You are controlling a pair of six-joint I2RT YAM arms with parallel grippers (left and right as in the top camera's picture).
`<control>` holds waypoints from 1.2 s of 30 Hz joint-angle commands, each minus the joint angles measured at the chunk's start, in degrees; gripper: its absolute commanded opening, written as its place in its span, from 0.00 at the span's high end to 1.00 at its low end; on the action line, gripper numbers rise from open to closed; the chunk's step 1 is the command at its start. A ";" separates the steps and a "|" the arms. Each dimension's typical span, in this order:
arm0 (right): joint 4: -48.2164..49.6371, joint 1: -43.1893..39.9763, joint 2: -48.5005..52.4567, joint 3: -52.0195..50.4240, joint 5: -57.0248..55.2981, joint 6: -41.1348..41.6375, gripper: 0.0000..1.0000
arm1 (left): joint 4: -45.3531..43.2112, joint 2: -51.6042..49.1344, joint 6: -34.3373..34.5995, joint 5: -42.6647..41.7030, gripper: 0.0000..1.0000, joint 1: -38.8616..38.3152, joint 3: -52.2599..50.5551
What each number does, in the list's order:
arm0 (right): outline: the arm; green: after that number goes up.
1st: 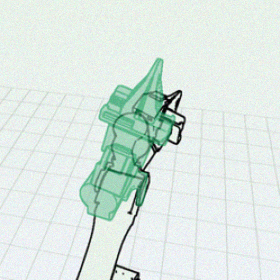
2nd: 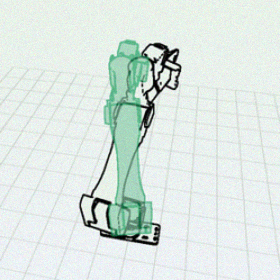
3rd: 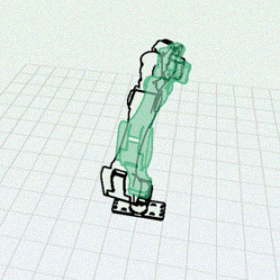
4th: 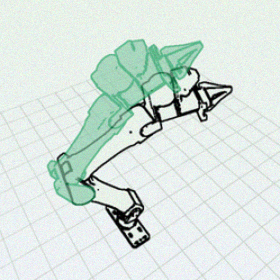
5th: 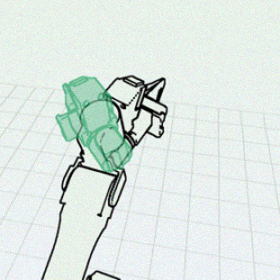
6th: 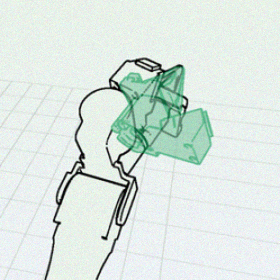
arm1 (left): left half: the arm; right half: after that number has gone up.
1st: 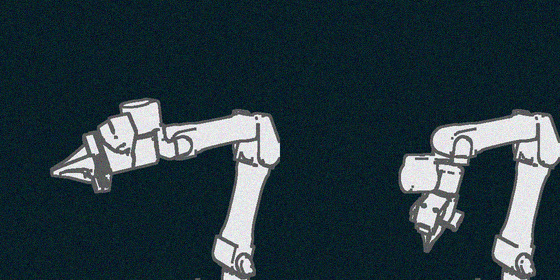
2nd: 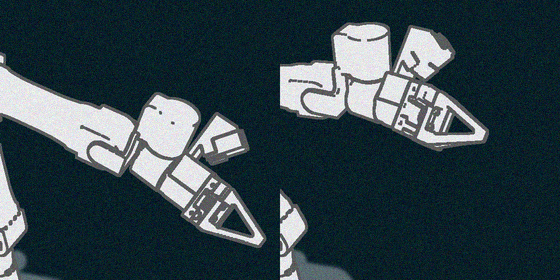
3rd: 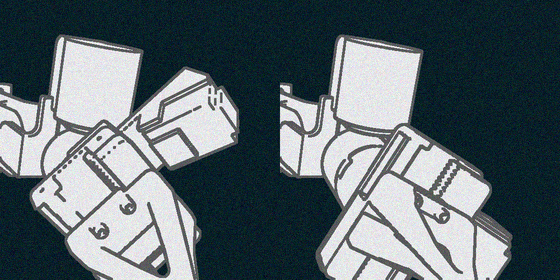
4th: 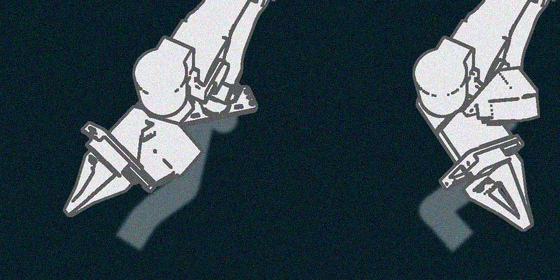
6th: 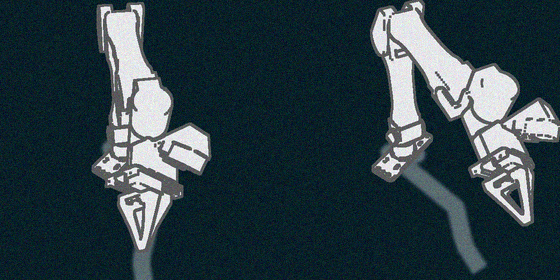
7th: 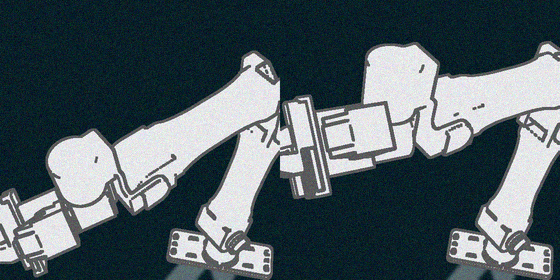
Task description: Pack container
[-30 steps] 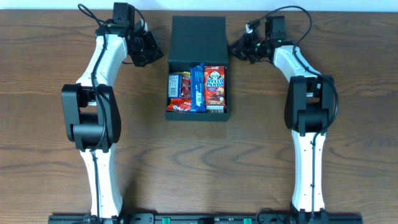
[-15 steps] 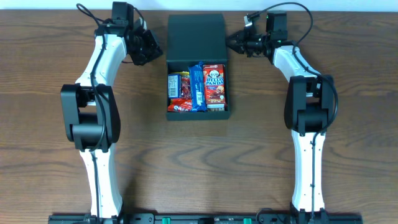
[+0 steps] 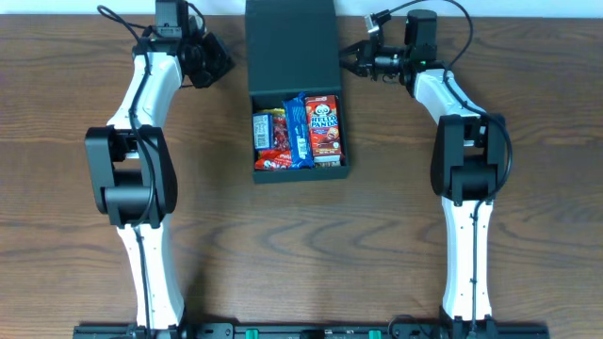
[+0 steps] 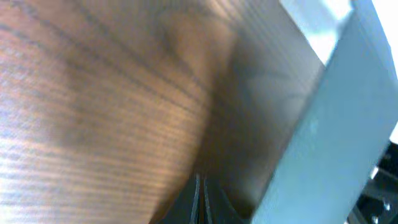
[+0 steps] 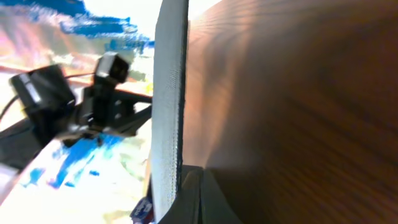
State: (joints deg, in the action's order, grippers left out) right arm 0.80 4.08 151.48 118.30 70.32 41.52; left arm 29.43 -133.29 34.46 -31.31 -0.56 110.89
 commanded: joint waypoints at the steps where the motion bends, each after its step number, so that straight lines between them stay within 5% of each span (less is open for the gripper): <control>1: 1.51 0.46 0.52 -0.02 6.64 -0.02 0.99 | -1.57 -3.34 3.02 -2.03 0.94 -0.28 -0.15; 21: 8.15 0.50 0.50 0.00 17.94 1.14 0.98 | -23.37 -6.05 8.90 -19.43 0.94 -0.17 -0.13; 36: 72.30 0.50 0.44 0.00 19.06 55.95 0.98 | -25.03 -4.52 7.30 -34.62 0.94 -0.17 10.45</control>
State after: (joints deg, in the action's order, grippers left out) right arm 69.76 4.34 151.61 118.02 88.55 83.88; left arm 4.45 -139.09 43.40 -59.96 -0.64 118.48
